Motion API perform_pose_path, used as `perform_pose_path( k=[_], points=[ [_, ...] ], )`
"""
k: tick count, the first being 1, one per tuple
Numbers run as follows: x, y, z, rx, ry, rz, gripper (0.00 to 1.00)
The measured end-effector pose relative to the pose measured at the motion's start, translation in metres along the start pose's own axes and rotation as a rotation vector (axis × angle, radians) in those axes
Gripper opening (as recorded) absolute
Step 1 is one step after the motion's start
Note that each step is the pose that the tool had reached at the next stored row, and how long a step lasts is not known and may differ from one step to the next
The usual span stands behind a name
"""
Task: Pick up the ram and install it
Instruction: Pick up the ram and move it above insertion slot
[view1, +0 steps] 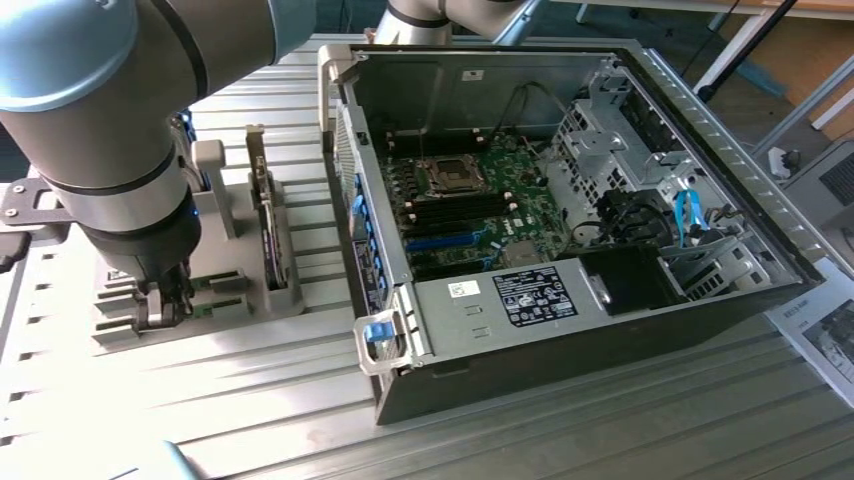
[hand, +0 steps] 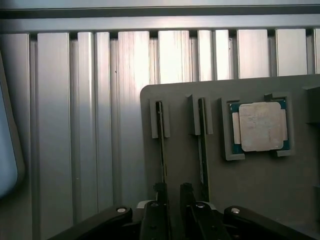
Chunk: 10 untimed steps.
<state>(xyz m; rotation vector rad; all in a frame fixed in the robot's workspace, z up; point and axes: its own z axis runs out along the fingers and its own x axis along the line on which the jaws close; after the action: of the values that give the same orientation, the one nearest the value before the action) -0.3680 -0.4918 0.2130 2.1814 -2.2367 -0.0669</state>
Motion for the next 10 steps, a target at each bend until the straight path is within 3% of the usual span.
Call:
perform_pose_path(
  k=[6,10],
  points=[
    [0.0,-0.0004,-0.0007,-0.0002,0.0002,0.0,0.25],
    [0.0,0.0001,-0.01,0.0001,-0.0001,0.0,0.25]
  ],
)
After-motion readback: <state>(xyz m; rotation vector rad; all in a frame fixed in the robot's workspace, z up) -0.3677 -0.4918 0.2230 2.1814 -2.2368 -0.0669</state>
